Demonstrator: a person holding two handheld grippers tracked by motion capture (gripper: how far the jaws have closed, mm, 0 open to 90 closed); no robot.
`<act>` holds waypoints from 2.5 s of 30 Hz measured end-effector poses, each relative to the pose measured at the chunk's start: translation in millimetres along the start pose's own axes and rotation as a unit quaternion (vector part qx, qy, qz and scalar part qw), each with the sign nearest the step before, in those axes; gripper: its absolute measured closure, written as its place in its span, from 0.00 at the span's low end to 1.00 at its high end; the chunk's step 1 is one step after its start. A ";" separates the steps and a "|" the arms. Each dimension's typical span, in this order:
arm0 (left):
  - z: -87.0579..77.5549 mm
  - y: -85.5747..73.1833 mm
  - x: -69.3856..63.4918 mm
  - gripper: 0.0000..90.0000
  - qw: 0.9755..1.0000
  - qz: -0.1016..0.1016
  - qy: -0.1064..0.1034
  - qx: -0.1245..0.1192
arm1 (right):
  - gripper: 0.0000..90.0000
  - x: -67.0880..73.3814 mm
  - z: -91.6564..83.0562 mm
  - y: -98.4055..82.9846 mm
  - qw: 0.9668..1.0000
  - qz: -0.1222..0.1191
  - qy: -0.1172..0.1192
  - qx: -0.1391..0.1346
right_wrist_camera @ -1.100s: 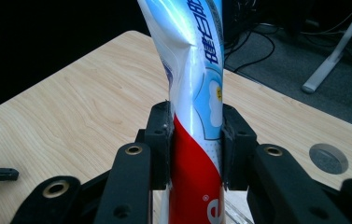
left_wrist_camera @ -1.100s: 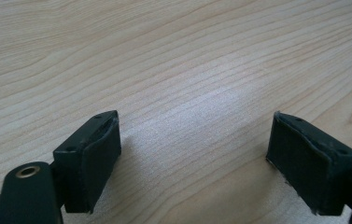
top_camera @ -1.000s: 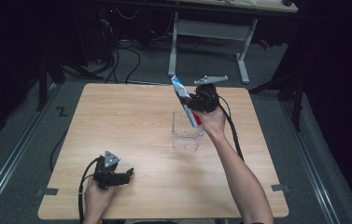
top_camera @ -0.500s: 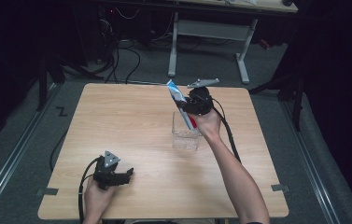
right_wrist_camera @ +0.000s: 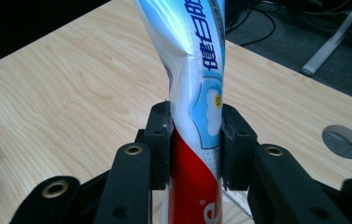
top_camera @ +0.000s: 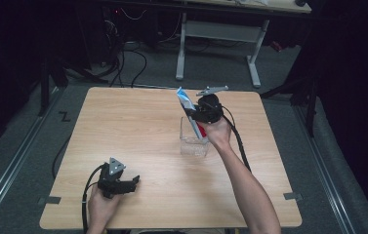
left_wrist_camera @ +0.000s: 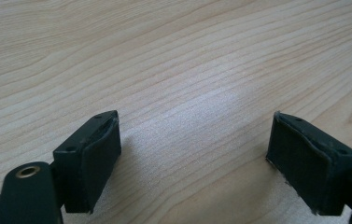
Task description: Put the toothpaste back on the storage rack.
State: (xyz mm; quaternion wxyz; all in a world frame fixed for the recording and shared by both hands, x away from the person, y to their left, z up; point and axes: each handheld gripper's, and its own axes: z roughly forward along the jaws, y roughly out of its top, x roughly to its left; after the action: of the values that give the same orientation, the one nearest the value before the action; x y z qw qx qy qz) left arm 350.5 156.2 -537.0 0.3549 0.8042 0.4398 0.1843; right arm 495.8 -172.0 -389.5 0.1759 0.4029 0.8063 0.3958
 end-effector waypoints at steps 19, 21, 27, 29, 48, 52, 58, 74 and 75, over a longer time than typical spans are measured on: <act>0.1 0.0 -0.1 0.19 1.000 -0.001 0.000 -0.001 | 0.76 1.4 5.6 -13.2 1.000 -0.003 0.007 0.014; 0.1 0.0 -0.1 0.20 1.000 -0.001 0.000 -0.001 | 0.76 2.6 6.1 -14.3 1.000 -0.008 0.004 0.015; 0.1 0.0 -0.1 0.19 1.000 -0.001 0.000 -0.001 | 0.76 1.6 8.7 -21.1 1.000 -0.006 0.006 0.021; 0.1 0.0 -0.1 0.19 1.000 -0.001 0.000 -0.001 | 0.76 1.4 9.4 -23.3 1.000 -0.004 0.007 0.021; 0.1 0.0 -0.1 0.20 1.000 0.000 0.000 -0.001 | 0.76 5.4 18.3 -33.5 0.999 -0.007 0.013 0.042; 0.1 0.0 -0.1 0.19 1.000 0.000 0.000 -0.001 | 0.76 4.6 18.4 -34.7 0.999 -0.007 0.013 0.042; 0.2 0.0 -0.1 0.19 1.000 -0.001 0.000 -0.001 | 0.73 5.2 20.7 -36.0 0.999 -0.008 0.008 0.052; 0.2 0.0 -0.1 0.19 1.000 0.000 0.000 -0.001 | 0.55 6.4 10.7 -37.1 0.999 -0.005 0.003 0.038; 0.2 0.0 -0.1 0.19 1.000 0.000 0.000 -0.001 | 0.55 6.4 10.7 -37.1 0.999 -0.005 0.003 0.038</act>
State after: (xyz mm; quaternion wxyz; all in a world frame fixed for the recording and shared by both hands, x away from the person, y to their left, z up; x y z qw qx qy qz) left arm 350.5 156.0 -537.1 0.3554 0.8037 0.4401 0.1847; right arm 479.4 -175.1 -424.9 0.1606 0.4041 0.8231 0.3652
